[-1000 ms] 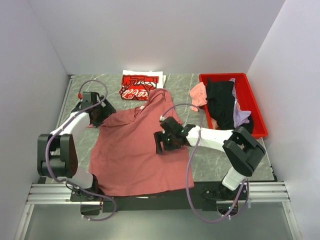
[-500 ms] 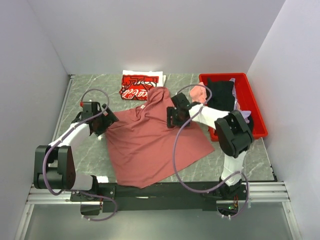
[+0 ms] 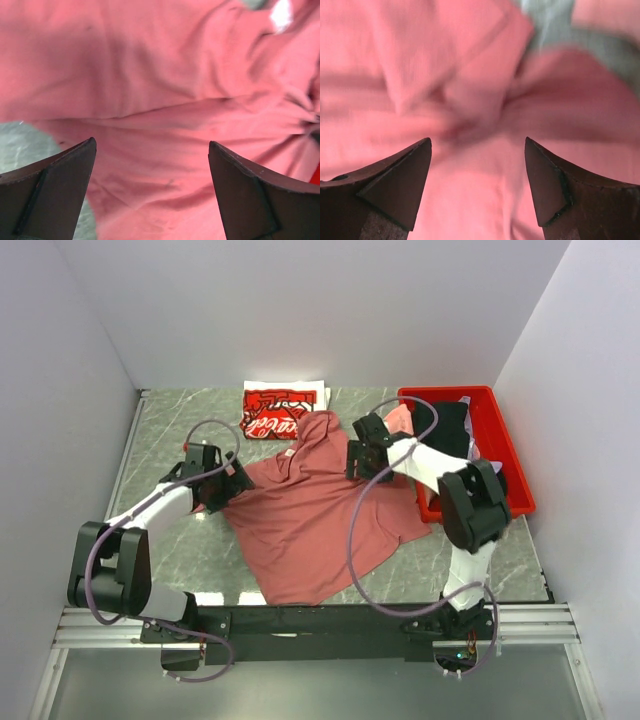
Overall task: Fold and stack the t-shirts
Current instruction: Flatten the tshirt out
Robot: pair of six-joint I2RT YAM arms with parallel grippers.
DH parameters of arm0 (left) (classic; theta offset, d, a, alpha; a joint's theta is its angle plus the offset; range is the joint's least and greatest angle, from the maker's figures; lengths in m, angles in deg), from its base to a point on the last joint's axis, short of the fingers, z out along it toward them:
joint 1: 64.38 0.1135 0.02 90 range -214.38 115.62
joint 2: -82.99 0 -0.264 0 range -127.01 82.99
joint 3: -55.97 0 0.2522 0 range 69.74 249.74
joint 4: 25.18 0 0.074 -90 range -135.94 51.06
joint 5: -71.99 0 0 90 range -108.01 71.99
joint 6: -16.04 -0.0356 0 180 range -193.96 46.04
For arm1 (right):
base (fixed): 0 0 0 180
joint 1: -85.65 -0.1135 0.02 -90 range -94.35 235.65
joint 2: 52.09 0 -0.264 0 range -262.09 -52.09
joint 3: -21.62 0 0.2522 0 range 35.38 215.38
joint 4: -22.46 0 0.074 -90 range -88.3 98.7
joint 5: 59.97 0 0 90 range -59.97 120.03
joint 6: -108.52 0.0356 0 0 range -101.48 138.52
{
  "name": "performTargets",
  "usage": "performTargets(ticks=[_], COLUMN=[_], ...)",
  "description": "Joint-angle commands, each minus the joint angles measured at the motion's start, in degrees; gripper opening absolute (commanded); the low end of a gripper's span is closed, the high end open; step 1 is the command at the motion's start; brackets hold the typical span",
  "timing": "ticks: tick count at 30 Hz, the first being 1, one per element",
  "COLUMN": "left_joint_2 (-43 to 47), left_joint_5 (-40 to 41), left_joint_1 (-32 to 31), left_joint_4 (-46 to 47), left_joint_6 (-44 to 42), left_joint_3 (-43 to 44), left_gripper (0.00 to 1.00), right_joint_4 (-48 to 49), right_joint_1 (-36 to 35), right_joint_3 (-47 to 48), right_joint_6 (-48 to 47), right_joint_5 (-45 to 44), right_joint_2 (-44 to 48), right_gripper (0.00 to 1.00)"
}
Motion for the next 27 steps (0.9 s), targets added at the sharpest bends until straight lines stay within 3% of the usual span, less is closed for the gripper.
performTargets(ticks=[1, 7, 15, 21, 27], left_joint_2=[1.08, -3.04, -17.71, -16.86, -9.84], left_joint_5=[1.71, 1.81, -2.24, -0.04, 0.14], left_joint_1=[-0.78, -0.96, -1.4, -1.84, -4.91], left_joint_4=[0.09, 1.04, 2.54, 2.37, 3.42], left_joint_6=[-1.49, -3.6, -3.87, -2.47, 0.34], left_joint_3=[5.16, 10.17, 17.91, 12.12, 0.35], left_gripper=[0.99, 0.99, 0.99, 0.99, 0.99], right_joint_4=[-0.1, 2.19, 5.08, 8.24, 9.22], right_joint_1=[-4.29, -13.07, -14.41, -11.52, -5.54], right_joint_3=[-5.43, -18.53, -30.76, -33.66, -27.88], right_joint_6=[0.38, 5.65, 13.3, 12.87, 8.83], right_joint_5=[-3.05, -0.43, 1.25, 3.0, 3.45], right_joint_2=[12.01, 22.75, 28.3, 25.85, 17.95], right_gripper=[0.82, 0.82, 0.82, 0.82, 0.82])
